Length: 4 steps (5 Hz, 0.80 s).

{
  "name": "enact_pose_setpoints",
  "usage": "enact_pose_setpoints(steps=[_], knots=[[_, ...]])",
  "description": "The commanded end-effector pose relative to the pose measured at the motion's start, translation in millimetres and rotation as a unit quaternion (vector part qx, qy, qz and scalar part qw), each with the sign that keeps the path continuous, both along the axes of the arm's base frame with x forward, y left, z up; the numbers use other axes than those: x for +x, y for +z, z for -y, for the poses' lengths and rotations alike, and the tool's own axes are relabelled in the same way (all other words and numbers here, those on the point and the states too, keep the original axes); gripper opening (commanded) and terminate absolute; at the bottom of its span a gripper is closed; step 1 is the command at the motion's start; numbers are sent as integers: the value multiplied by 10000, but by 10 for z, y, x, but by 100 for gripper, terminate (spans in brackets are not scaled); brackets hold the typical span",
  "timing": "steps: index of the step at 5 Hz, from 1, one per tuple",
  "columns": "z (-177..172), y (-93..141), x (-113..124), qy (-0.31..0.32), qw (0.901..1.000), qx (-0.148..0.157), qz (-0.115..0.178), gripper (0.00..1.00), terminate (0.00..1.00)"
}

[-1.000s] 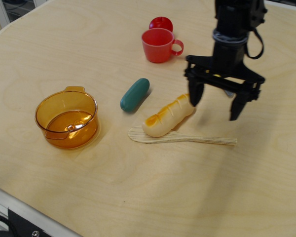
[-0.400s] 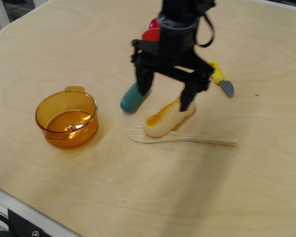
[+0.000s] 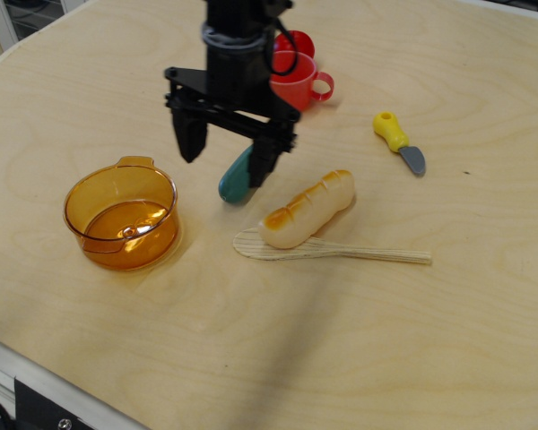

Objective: Put cucumber in cup

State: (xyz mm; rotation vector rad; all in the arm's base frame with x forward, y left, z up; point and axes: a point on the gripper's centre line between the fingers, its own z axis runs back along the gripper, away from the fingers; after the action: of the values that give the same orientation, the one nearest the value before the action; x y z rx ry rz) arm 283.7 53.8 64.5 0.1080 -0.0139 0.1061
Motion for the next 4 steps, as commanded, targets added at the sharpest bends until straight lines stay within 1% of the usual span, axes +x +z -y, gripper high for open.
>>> enact_pose_setpoints(steps=[1,2,3,4], knots=[[-169,-215,211,-402,9988,-40,276,100,0],[-137,-302,279,-505,9972,74,553,100,0],[-83,-290,338,-536,9955,-17,775,100,0],[-55,-391,385,-530,9964,-126,645,100,0]])
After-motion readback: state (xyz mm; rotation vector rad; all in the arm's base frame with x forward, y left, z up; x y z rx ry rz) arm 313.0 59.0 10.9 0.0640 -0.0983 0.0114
